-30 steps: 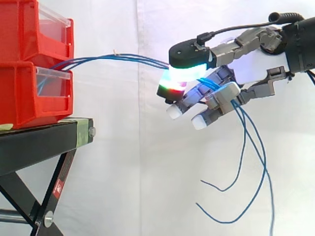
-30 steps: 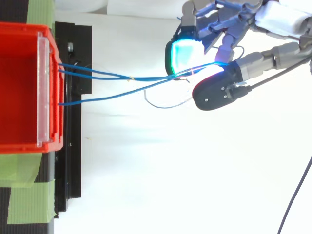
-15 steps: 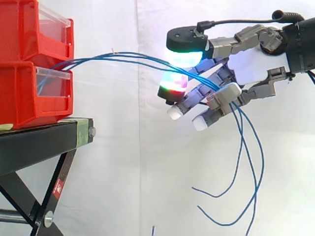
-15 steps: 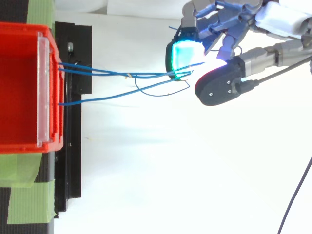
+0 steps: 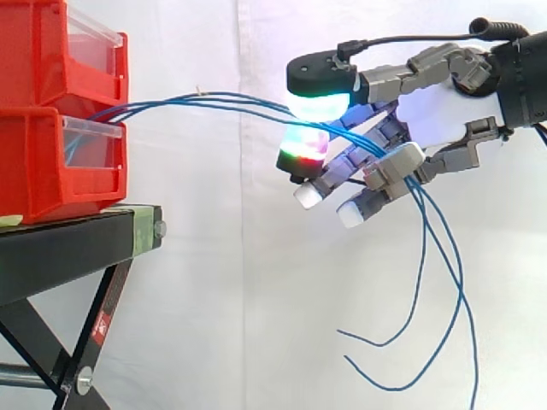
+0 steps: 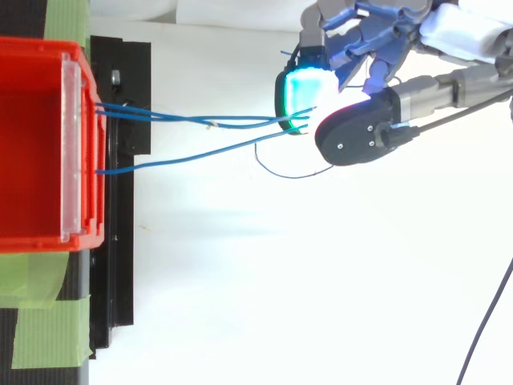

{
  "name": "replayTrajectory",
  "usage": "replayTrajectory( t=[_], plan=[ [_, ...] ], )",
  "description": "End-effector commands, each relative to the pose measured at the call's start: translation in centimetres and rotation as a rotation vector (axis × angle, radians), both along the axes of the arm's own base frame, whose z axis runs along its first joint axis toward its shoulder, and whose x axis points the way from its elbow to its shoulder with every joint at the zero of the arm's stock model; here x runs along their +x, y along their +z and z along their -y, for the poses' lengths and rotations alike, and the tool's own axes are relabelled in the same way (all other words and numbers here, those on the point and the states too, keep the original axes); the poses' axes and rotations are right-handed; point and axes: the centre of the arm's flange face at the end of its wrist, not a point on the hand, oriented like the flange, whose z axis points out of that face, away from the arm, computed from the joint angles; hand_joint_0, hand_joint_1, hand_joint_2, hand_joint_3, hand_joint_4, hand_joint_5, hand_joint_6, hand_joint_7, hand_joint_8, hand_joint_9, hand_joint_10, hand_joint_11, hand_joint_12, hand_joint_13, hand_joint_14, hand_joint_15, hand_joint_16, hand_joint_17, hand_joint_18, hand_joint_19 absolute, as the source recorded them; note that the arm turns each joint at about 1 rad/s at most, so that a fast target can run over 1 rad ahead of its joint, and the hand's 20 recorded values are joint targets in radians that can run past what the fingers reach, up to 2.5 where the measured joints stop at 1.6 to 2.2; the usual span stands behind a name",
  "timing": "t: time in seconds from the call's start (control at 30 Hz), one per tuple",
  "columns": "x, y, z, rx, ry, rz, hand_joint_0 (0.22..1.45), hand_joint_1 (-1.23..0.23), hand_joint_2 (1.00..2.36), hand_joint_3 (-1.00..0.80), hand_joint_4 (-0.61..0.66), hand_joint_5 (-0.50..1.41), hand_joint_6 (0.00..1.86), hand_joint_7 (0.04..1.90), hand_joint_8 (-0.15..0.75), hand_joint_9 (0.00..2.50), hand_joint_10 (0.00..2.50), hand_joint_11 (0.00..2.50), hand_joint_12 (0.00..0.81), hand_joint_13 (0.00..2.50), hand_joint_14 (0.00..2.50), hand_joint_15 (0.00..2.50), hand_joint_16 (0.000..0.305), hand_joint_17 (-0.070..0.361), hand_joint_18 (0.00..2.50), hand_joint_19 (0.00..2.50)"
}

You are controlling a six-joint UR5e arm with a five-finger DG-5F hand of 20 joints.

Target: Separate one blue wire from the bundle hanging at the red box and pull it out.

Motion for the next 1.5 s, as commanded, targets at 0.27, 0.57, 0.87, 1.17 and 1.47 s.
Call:
replayTrajectory(
  t=[0.27, 0.57, 0.87, 1.17, 1.47],
  plan=[
    [0.02, 0.00, -0.08, 0.000, 0.001, 0.000, 0.63, -0.65, 1.02, -0.20, 0.24, -0.23, 0.85, 1.11, 0.325, 0.70, 0.02, 0.72, 0.298, 1.41, 0.25, 1.43, 0.057, 0.128, 0.63, 0.71],
    [0.03, 0.00, -0.16, 0.000, 0.003, 0.000, 0.65, -0.67, 1.03, 0.05, 0.23, -0.23, 0.86, 1.09, 0.325, 0.70, 0.02, 0.73, 0.312, 1.41, 0.26, 1.43, 0.058, 0.130, 0.62, 0.70],
    [0.02, 0.00, -0.08, 0.000, 0.001, 0.000, 0.73, -0.92, 1.03, -0.09, 0.22, -0.25, 0.87, 1.16, 0.287, 0.59, 0.02, 0.76, 0.306, 1.34, 0.14, 1.51, 0.057, 0.127, 0.56, 0.65],
    [0.02, 0.00, -0.08, 0.000, 0.001, 0.000, 0.77, -0.94, 1.03, -0.11, 0.21, -0.26, 0.87, 1.15, 0.274, 0.54, 0.02, 0.76, 0.319, 1.30, 0.15, 1.51, 0.057, 0.128, 0.55, 0.64],
    [0.04, 0.01, -0.09, 0.005, 0.002, 0.003, 0.76, -0.97, 1.03, -0.14, 0.18, -0.28, 0.84, 1.19, 0.250, 0.41, 0.02, 0.73, 0.331, 1.18, 0.11, 1.52, 0.058, 0.130, 0.51, 0.58]
  ],
)
